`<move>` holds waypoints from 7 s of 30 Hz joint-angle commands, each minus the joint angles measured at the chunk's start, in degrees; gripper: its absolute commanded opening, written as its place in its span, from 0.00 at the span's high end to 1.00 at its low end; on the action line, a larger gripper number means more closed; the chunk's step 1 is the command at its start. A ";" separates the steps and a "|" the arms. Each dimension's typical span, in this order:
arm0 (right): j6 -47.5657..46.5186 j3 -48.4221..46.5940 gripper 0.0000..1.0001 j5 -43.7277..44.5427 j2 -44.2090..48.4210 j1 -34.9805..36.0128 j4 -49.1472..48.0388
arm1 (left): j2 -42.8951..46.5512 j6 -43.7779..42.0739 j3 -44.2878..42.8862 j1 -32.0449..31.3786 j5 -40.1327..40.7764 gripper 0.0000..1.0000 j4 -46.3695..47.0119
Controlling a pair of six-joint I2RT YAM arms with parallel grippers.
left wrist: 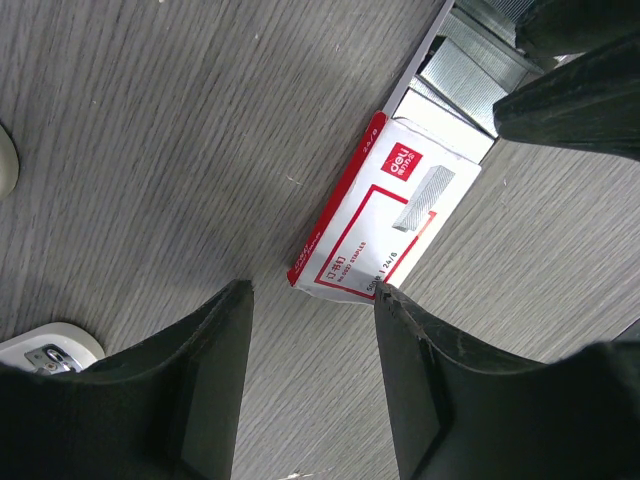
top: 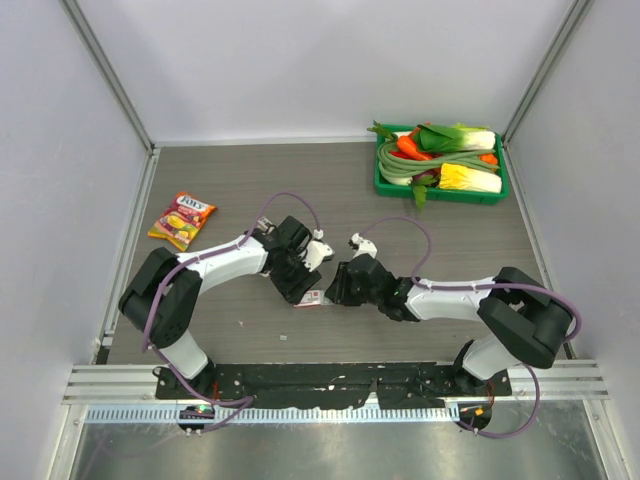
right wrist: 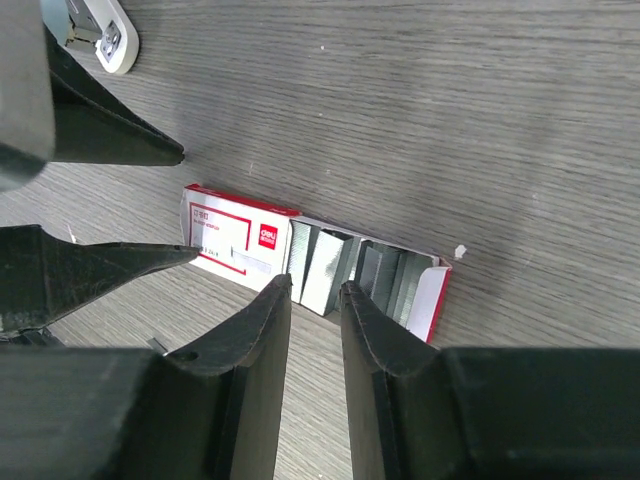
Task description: Unload the staples from the stapler
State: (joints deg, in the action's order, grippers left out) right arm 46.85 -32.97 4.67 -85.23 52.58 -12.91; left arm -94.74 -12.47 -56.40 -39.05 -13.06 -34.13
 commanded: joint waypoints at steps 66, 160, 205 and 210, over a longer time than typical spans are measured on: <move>-0.71 -1.74 0.66 -1.41 -0.55 -0.72 -2.56 | 0.87 -0.01 -0.02 -0.15 -0.91 0.45 0.82; -9.41 -4.47 0.73 -7.83 -2.92 -5.82 4.03 | -4.05 -3.35 -3.28 -2.35 5.24 0.61 1.87; -14.41 -17.38 0.40 10.02 7.36 2.18 22.83 | 6.21 2.10 -10.04 0.98 5.41 0.05 -9.46; -15.82 -23.70 0.28 7.29 7.19 2.18 24.49 | 12.11 2.71 -15.05 3.54 4.45 0.00 -15.78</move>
State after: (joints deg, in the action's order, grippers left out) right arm 33.28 -50.72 13.82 -78.61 54.26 9.93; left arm -88.86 -10.96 -66.26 -37.28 -7.16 -45.60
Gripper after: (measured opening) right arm 0.679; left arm 0.996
